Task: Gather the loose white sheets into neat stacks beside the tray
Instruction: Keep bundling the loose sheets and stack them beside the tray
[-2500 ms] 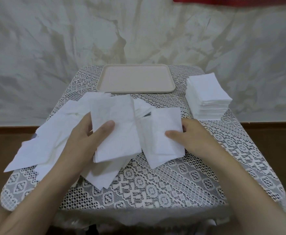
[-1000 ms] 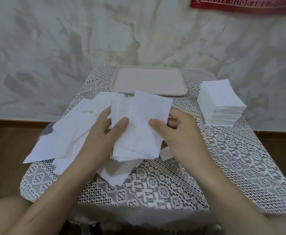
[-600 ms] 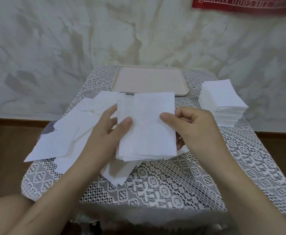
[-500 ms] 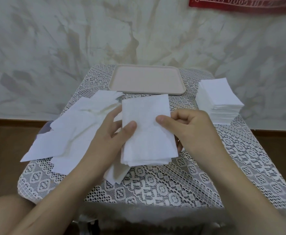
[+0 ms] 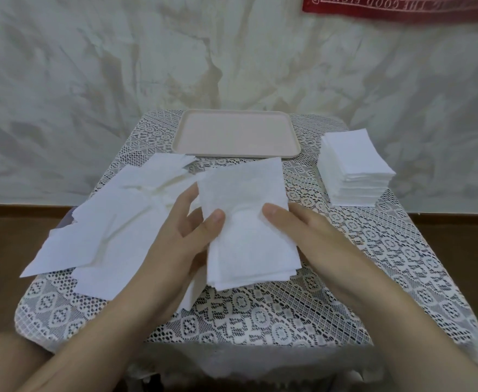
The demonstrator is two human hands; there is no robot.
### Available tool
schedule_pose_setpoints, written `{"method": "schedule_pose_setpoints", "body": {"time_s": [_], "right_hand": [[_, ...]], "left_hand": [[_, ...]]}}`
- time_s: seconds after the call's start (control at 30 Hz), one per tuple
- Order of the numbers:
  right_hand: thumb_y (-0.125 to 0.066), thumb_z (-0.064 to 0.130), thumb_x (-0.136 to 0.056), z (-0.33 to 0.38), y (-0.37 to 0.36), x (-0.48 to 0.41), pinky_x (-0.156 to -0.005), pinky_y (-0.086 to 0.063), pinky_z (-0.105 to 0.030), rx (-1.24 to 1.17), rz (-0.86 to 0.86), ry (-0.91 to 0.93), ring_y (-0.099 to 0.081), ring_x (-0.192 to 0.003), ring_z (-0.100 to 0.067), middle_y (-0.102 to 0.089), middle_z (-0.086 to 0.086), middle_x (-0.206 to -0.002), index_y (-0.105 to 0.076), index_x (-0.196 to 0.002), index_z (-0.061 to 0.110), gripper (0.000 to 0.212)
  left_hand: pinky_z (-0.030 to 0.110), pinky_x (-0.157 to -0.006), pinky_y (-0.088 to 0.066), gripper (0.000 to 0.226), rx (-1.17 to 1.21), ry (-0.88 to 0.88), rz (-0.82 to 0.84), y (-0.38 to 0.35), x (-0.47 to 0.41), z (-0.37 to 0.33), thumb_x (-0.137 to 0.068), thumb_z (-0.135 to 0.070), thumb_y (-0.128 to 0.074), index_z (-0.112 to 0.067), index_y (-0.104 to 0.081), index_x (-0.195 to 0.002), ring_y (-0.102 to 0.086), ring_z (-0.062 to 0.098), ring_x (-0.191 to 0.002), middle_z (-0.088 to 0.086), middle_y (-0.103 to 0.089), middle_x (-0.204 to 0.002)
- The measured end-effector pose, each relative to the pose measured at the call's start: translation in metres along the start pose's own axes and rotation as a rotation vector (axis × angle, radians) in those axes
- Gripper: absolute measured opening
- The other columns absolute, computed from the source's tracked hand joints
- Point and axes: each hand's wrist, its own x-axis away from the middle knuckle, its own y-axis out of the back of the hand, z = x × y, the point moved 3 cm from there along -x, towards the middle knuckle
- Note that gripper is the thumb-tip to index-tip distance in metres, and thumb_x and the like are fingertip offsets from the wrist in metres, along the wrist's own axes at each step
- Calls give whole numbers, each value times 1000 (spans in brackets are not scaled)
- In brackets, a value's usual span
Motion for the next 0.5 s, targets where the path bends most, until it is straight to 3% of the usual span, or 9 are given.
{"method": "schedule_pose_setpoints", "body": {"time_s": [0.1, 0.23, 0.33, 0.4, 0.5], "right_hand": [[-75, 68, -76, -2, -2, 5, -110, -46, -45, -120, 161, -33, -69, -116, -16, -75, 7, -120, -65, -129, 26, 69], [-81, 47, -69, -8, 5, 4, -101, -52, -42, -104, 225, -31, -70, -114, -19, -75, 3, -120, -66, -125, 25, 62], [-76, 30, -77, -8, 11, 6, -85, -55, -29, -70, 289, -8, -73, -107, -16, -76, 4, -116, -66, -124, 23, 48], [-78, 30, -75, -8, 17, 6, -81, -56, -26, -24, 276, 16, -73, -105, -15, -77, 4, -115, -64, -128, 23, 55], [-87, 32, -67, -4, 31, 1, -96, -56, -40, -83, 54, 116, -73, -106, -19, -76, 4, -116, -56, -139, 32, 78]], "left_hand": [[36, -80, -64, 58, 32, 24, 5, -7, 1, 3, -93, -26, -75, -31, -52, -147, -74, 26, -116, 5, -73, -131], [33, -77, -64, 67, -17, 22, -4, -10, -1, 10, -90, -35, -77, -37, -46, -149, -73, 23, -116, -1, -74, -130], [29, -74, -63, 80, -51, -15, -42, -11, -8, 4, -74, -44, -77, -46, -45, -146, -75, 13, -110, -12, -76, -119], [32, -80, -62, 83, -129, -38, -70, -4, -15, 0, -68, -41, -85, -47, -50, -143, -75, 13, -108, -9, -77, -118], [44, -96, -58, 86, -260, -13, 1, 4, -16, -5, -63, -46, -89, -45, -54, -142, -74, 21, -113, 0, -71, -132]]}}
